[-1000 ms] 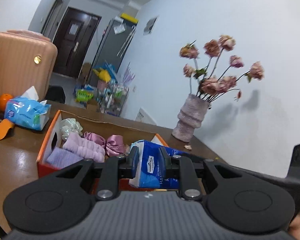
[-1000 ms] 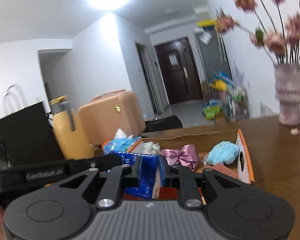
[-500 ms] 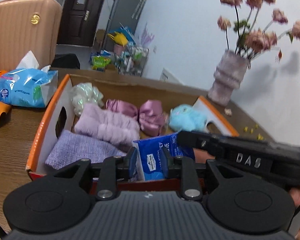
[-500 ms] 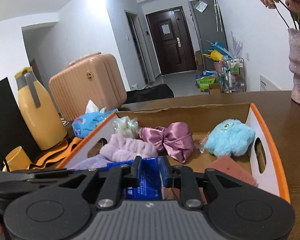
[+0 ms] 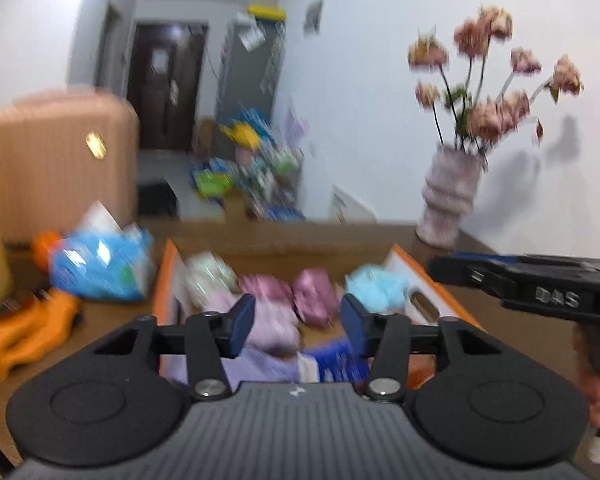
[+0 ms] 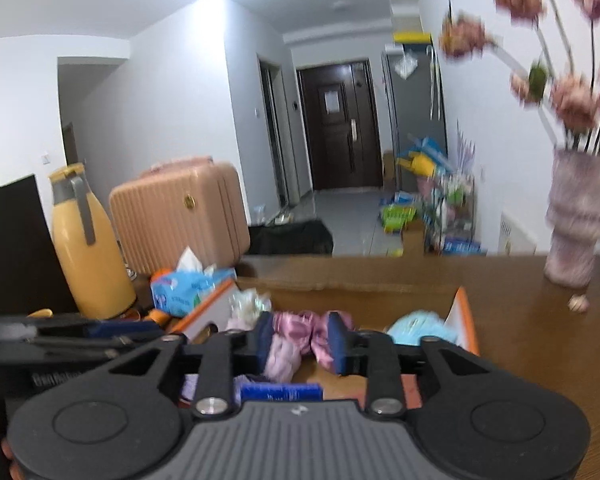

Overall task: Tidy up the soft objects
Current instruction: 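Lower the tissue packet into the box and open the left tool, then grasp the yellow-and-white plush toy with the left tool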

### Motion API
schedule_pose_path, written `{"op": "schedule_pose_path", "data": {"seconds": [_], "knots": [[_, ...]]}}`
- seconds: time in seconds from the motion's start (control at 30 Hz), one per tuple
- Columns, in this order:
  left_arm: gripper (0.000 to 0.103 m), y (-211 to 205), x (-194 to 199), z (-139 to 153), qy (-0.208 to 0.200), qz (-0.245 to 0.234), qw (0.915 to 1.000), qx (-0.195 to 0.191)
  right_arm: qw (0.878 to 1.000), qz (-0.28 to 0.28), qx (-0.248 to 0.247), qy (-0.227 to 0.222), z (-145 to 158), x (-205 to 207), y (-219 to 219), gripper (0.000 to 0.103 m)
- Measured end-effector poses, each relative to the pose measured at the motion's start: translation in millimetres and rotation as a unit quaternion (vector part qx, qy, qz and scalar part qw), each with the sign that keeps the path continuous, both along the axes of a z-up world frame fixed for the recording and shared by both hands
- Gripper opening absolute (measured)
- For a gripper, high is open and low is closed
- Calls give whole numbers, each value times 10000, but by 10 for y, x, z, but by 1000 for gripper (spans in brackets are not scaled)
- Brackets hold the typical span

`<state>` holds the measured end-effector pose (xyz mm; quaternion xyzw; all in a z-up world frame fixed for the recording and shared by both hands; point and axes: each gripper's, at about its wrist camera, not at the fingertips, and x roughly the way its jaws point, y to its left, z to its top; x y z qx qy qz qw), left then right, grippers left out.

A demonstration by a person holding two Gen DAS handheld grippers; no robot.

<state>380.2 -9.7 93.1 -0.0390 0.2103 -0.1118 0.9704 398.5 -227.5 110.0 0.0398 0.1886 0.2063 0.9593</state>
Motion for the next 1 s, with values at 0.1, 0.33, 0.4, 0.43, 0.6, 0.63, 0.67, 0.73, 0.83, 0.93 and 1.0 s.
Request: {"op": "schedule_pose_path", "data": {"seconds": [0.1,0.33,0.4,0.43,0.6,0.63,0.67,0.73,0.83,0.93,1.0], "knots": [[76,31,-274,216,-375,225,9990,115,9994,-66,-41,-324,195,-300,-76,41],[90,124,-805,482,-581,482,9970,181,9987,-50,163,-486,456,-737,-188,57],[95,124,-929,527,-639,467,9964,288,9977,-37,155,-654,523,-871,-202,68],[100,127,-986,543,-668,444,9961,356,9972,-11,87,-738,559,-935,-191,72],[103,121,-1151,603,-884,440,9936,547,9945,-30,-92,-1043,640,-1092,-220,84],[103,111,-1157,605,-917,458,9932,557,9942,-31,-76,-1068,635,-1102,-234,85],[103,119,-1174,600,-946,481,9927,567,9941,-54,-83,-1083,625,-1112,-256,85],[103,129,-1219,550,-978,532,9922,553,9929,-137,-200,-1166,573,-1162,-273,85],[103,219,-1343,373,-924,583,9929,460,9911,-223,-308,-1278,372,-1348,-358,87],[103,285,-1510,90,-892,600,9933,413,9933,-218,-163,-1124,61,-1557,-484,95],[103,268,-1556,-125,-755,583,9944,451,9954,-165,-185,-921,-187,-1648,-525,96]]}}
